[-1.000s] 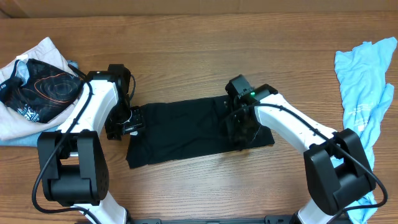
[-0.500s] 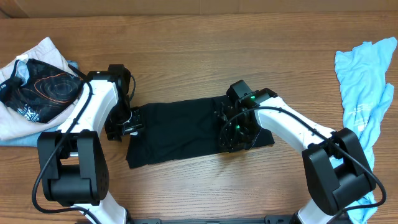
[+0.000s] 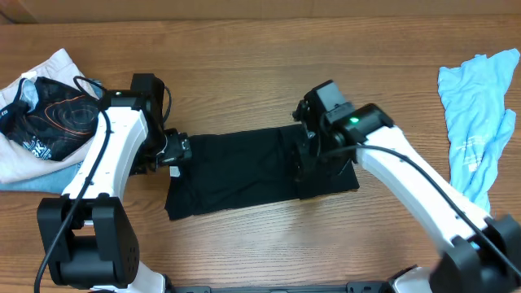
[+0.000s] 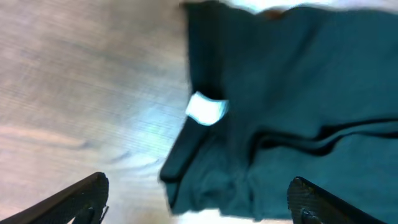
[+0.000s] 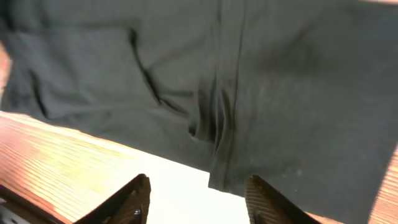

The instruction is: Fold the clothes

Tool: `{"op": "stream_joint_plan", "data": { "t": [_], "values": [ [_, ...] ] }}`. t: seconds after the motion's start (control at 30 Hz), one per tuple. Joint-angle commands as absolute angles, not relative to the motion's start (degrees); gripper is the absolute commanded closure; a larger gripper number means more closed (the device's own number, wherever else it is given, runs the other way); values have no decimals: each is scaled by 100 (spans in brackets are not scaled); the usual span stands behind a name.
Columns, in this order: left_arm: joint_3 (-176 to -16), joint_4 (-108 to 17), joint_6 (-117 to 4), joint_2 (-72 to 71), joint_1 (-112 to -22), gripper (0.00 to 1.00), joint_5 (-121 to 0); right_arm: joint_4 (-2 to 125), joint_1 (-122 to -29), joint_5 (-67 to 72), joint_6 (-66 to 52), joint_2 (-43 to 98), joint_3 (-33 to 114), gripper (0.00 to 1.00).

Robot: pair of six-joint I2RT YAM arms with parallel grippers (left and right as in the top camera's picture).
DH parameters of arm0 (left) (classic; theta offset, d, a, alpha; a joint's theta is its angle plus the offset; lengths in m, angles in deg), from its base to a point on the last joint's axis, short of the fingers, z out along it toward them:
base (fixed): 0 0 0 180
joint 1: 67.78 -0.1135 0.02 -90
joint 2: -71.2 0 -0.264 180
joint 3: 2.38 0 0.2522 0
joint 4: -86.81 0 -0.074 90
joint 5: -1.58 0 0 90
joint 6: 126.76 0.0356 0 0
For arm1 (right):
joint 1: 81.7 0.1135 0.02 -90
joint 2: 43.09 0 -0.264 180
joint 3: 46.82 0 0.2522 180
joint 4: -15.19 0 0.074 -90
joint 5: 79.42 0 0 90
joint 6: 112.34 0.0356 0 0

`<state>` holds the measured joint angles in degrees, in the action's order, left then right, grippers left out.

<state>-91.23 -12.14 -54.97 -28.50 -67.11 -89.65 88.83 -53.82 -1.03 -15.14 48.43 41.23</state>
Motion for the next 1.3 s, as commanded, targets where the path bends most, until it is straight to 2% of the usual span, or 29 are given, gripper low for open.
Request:
{"op": "stream_joint_plan", "data": {
  "t": [0.0,0.2,0.67,0.87,1.03,1.27],
  "values": [
    [-8946,-1546,-5176,-2789,-6742,4,-8430,8958,-5375,47,-1400,4690,4223,46],
    [-8507,-1990,-5146,-2789,-6742,1,-8368,9043,-5375,50,-1309,4693,4219,46],
    [-7158,-3275,-5008,-2791,-6742,3,-7783,9041,-5375,50,-1221,4693,4219,45],
    [-6741,-3741,-5073,-2791,-6744,5,-7783,9043,-5375,50,-1221,4693,4219,45],
    [-6690,-4032,-5067,-2791,-6742,11,-7787,9071,-5373,50,-1221,4693,4219,45],
    [-6544,-4362,-5069,-2791,-6742,12,-7787,9205,-5375,52,-1221,4693,4219,45]
  ]
}}
